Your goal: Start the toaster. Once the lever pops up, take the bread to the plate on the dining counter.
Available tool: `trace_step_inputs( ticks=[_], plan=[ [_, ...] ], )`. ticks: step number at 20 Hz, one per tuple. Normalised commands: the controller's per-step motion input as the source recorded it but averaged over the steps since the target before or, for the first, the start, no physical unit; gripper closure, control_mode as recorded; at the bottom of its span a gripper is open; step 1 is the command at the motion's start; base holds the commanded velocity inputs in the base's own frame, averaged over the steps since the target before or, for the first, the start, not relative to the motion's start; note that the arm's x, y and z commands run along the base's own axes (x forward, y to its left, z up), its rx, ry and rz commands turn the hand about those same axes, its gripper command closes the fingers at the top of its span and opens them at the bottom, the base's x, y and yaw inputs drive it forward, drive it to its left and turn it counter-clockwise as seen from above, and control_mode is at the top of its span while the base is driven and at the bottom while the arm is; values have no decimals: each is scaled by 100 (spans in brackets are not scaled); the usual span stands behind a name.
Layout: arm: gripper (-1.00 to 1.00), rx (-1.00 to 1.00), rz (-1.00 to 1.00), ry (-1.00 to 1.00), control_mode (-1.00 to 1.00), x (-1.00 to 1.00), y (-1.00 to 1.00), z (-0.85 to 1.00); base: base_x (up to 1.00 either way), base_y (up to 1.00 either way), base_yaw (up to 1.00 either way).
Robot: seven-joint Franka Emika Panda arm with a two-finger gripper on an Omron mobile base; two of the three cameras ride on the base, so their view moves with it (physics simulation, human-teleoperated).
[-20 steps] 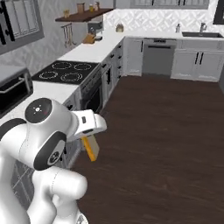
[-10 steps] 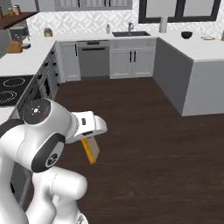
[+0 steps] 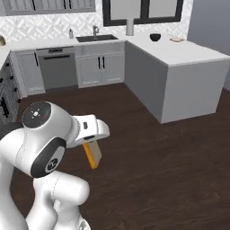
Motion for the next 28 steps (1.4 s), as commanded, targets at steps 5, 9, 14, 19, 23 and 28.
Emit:
trace_step_inputs(
  ticks=[5, 9, 14, 19, 23, 28],
  plan=[
    [100, 0, 0, 0, 100, 0, 0, 0, 100, 0, -30],
    [100, 0, 0, 0, 100, 0, 0, 0, 100, -3, -28],
    [100, 0, 0, 0, 100, 0, 0, 0, 100, -22, -24],
    [100, 0, 0, 0, 100, 0, 0, 0, 100, -40, -24],
    [100, 0, 0, 0, 100, 0, 0, 0, 100, -35, -40],
    [100, 0, 0, 0, 100, 0, 0, 0, 100, -22, -42]
  ],
)
